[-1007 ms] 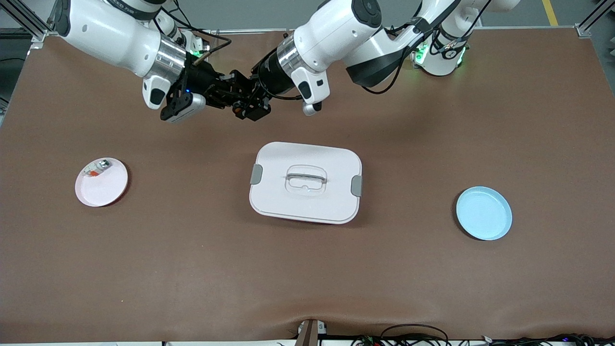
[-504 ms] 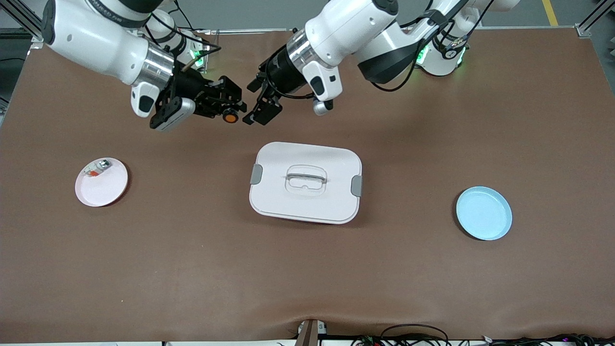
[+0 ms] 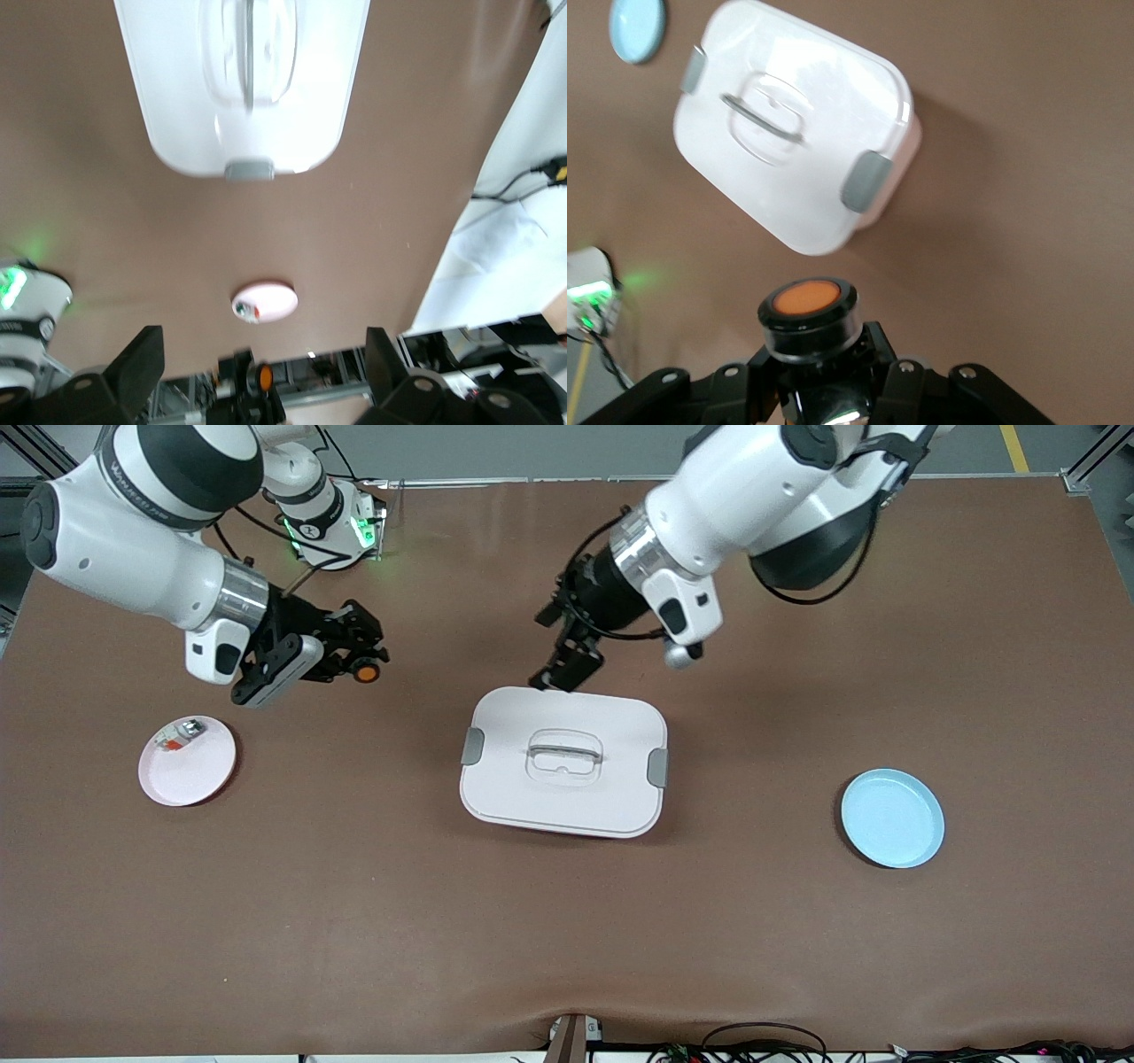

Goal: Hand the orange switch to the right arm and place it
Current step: 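Open the left gripper and withdraw while the right gripper carries switch, then lower the switch onto the white plate with the right gripper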

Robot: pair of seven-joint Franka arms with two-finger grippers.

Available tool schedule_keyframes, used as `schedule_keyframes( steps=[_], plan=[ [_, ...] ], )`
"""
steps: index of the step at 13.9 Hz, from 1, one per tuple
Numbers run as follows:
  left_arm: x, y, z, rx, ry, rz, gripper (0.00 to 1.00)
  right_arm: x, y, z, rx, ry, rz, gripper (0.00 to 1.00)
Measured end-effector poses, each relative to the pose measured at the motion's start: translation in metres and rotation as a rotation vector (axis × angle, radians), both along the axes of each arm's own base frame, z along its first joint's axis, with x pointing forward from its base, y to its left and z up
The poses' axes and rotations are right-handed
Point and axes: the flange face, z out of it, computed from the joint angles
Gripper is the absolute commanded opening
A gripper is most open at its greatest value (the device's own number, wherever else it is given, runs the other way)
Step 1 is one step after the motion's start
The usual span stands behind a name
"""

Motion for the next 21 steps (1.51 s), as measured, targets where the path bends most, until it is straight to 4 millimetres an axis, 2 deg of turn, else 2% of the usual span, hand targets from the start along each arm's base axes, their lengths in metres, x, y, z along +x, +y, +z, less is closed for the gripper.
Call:
schedule_keyframes(
  steps=[4, 7, 9, 11, 15, 18, 21],
  plan=[
    [0.033, 0.064, -0.018, 0.097, 0.02, -0.096, 1.0, 0.002, -0.04, -0.012, -0.164, -0.084, 0.279, 0.0],
    [0.051, 0.106, -0.032, 0.139, 0.008, -0.156, 1.0, 0.008, -0.089, -0.023, -0.28, -0.128, 0.475, 0.0],
    [0.057, 0.141, -0.044, 0.178, -0.029, -0.214, 1.0, 0.009, -0.114, -0.032, -0.332, -0.141, 0.576, 0.0],
    [0.055, 0.17, -0.057, 0.224, -0.078, -0.307, 1.0, 0.01, -0.143, -0.05, -0.34, -0.19, 0.655, 0.0],
    [0.042, 0.219, -0.082, 0.304, -0.175, -0.521, 1.0, 0.001, -0.209, -0.101, -0.368, -0.284, 0.78, 0.0],
    [0.036, 0.253, -0.095, 0.396, -0.281, -0.77, 1.0, -0.002, -0.247, -0.123, -0.417, -0.299, 0.855, 0.0],
    [0.03, 0.267, -0.102, 0.489, -0.355, -1.013, 1.0, -0.002, -0.272, -0.147, -0.452, -0.322, 0.889, 0.0]
  ],
)
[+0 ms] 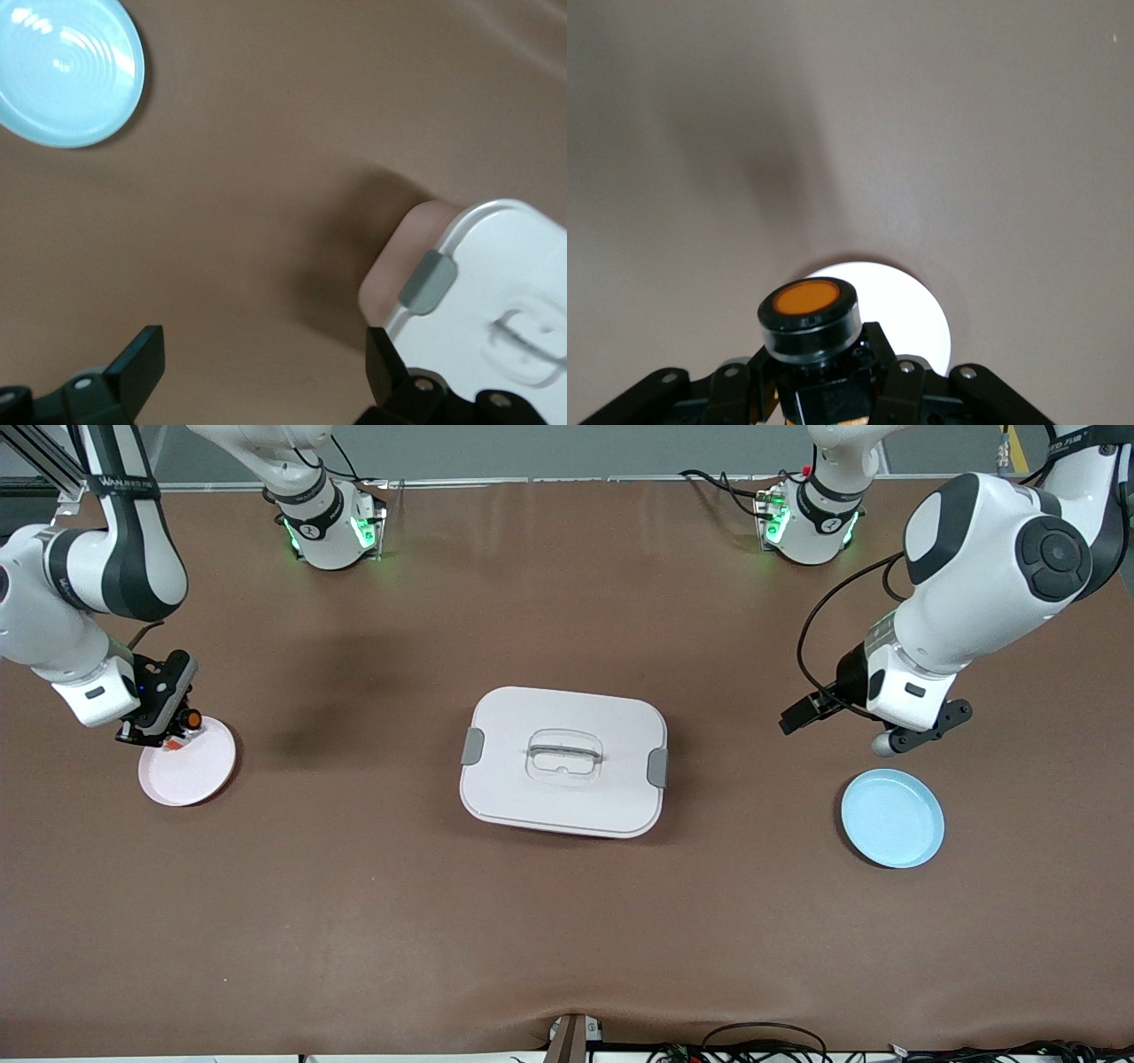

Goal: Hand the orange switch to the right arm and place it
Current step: 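Lower the switch onto the white plate with the right gripper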

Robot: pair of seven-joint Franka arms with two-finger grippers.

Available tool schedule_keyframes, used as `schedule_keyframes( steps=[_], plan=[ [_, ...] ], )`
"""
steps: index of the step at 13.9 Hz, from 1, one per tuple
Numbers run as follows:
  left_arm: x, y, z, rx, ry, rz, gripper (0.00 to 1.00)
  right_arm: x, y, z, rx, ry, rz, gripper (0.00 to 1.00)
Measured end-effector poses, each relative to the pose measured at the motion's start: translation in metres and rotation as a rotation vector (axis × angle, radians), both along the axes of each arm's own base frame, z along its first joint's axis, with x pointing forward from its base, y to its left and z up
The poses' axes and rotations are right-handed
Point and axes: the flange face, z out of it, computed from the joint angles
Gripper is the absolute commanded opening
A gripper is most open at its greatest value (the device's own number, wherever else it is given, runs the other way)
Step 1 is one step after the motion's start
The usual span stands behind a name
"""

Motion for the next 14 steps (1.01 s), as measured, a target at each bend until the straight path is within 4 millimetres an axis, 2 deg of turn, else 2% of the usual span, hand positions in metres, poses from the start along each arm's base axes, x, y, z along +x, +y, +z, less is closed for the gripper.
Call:
schedule_keyframes(
  steps=[4, 7, 9, 11, 14],
  plan=[
    [0.004, 0.035, 0.003, 0.088, -0.061, -0.316, 1.0, -0.008, -0.031, -0.043, -0.035, -0.027, 0.0, 0.0],
    [0.011, 0.076, 0.01, 0.102, -0.08, -0.398, 1.0, -0.008, -0.047, -0.071, -0.042, -0.045, -0.005, 0.0],
    [0.018, 0.102, 0.028, 0.106, -0.095, -0.406, 1.0, -0.008, -0.054, -0.092, -0.047, -0.06, -0.004, 0.0],
    [0.024, 0.126, 0.057, 0.114, -0.128, -0.387, 1.0, -0.009, -0.06, -0.115, -0.046, -0.067, -0.008, 0.0],
    [0.027, 0.144, 0.095, 0.123, -0.165, -0.371, 1.0, -0.011, -0.063, -0.142, -0.041, -0.06, -0.008, 0.0]
  ],
)
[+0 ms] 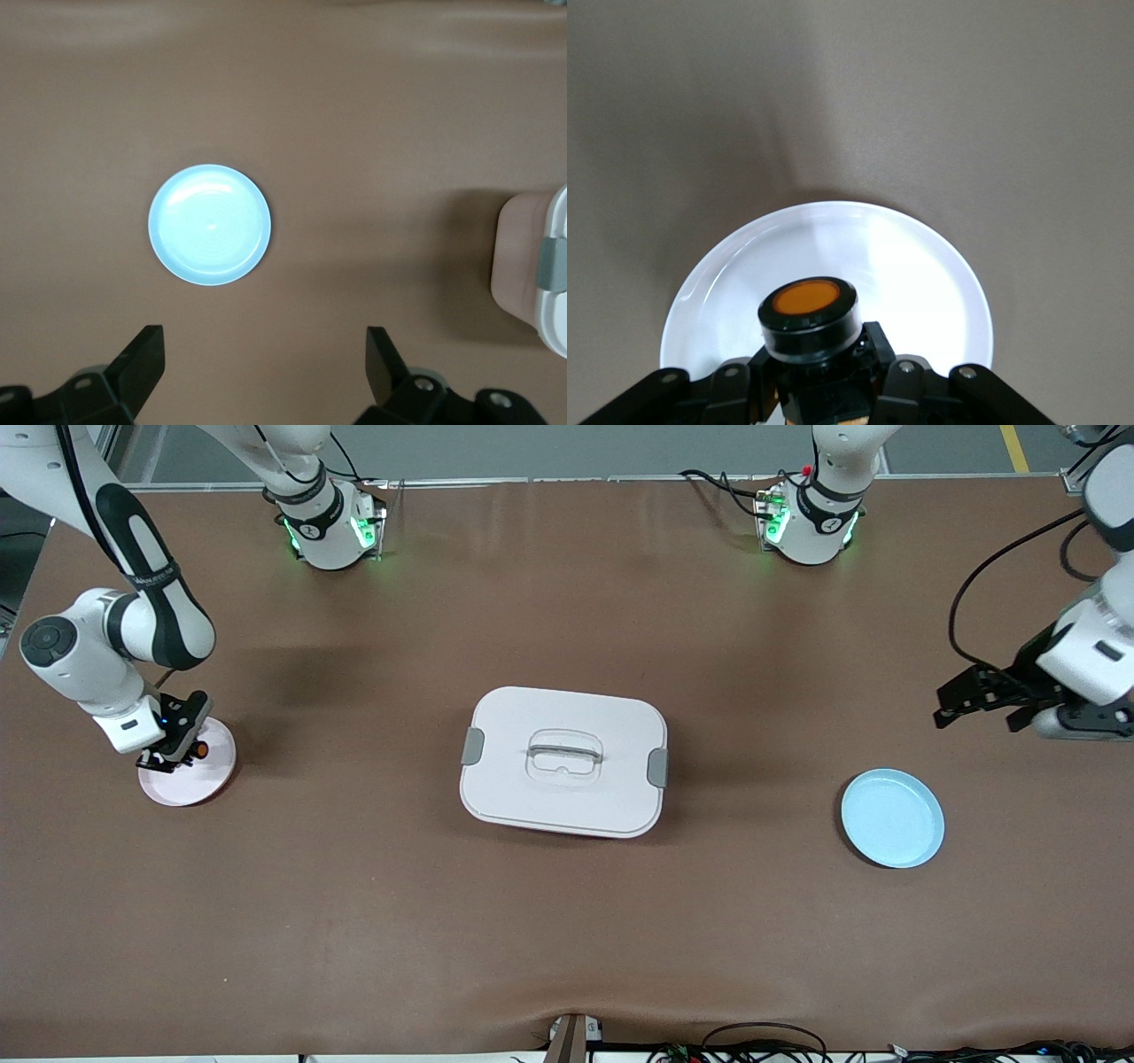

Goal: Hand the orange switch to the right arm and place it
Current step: 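Lower the switch onto the white plate with the right gripper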

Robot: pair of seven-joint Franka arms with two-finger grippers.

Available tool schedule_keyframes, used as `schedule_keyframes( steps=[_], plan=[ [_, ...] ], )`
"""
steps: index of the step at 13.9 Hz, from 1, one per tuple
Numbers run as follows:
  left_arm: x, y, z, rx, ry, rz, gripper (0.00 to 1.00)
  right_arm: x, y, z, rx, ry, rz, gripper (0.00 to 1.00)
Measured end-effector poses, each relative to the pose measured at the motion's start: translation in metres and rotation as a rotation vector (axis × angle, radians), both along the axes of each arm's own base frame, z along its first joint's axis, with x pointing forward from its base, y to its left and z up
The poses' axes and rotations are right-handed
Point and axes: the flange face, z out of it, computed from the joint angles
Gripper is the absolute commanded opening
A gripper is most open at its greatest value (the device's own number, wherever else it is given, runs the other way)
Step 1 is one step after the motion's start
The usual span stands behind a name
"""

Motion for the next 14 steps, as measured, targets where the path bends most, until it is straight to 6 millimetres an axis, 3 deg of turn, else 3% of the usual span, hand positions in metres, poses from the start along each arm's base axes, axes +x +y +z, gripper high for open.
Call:
schedule_keyframes(
  steps=[7, 14],
  plan=[
    [-0.004, 0.001, 0.048, 0.007, -0.022, -0.003, 1.0, 0.001, -0.009, -0.025, 0.007, 0.014, -0.013, 0.0],
    [-0.007, -0.004, 0.05, 0.03, 0.002, -0.018, 1.0, 0.003, -0.017, -0.043, -0.001, 0.01, -0.001, 0.0]
  ],
)
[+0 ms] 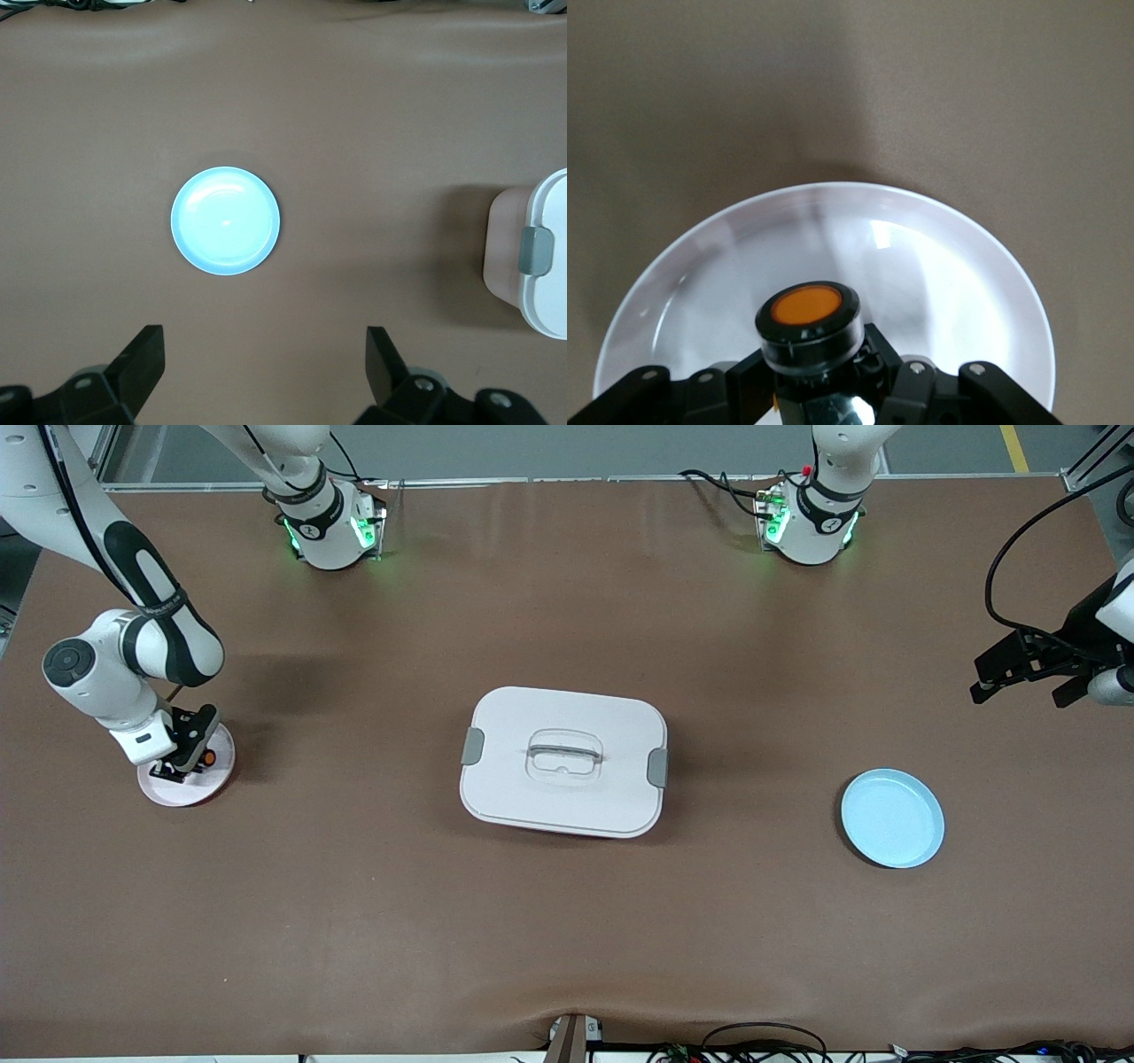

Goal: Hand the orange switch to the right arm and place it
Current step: 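Lower the switch onto the white plate with the right gripper, then open the right gripper to release the switch on the plate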

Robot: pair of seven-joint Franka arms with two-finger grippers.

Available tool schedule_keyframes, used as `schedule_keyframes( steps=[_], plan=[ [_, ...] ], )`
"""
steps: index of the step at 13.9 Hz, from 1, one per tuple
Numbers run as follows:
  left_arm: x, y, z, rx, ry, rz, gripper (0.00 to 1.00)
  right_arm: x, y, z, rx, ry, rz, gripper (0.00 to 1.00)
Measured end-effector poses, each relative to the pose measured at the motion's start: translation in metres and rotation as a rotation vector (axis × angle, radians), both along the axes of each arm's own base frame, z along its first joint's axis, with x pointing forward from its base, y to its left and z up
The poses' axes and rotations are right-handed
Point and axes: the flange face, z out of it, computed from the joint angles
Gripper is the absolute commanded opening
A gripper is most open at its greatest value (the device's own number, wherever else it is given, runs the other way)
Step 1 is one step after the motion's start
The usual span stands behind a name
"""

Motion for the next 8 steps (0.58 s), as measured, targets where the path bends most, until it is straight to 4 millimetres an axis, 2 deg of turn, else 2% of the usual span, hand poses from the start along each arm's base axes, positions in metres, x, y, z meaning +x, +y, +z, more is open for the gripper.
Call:
schedule_keyframes(
  steps=[4, 5, 6, 7, 8],
  plan=[
    [-0.0001, -0.0007, -0.0001, 0.0, 0.001, -0.001, 1.0, 0.0034, -0.0017, -0.0002, -0.003, -0.003, 0.009, 0.0],
    [-0.0002, -0.0007, -0.0002, 0.0, 0.002, -0.001, 1.0, 0.0046, -0.0017, 0.0, -0.004, -0.004, 0.011, 0.04],
    [-0.0003, -0.0007, -0.0002, 0.0, 0.003, -0.001, 1.0, 0.006, -0.0019, 0.0002, -0.005, -0.006, 0.012, 0.44],
    [-0.0003, -0.0007, -0.0003, 0.0, 0.003, -0.001, 1.0, 0.0074, -0.0023, 0.0007, -0.005, -0.009, 0.01, 0.99],
    [-0.0003, -0.0007, -0.0002, 0.0, 0.003, -0.001, 1.0, 0.0085, -0.0027, 0.0014, -0.006, -0.012, 0.004, 1.0]
  ],
)
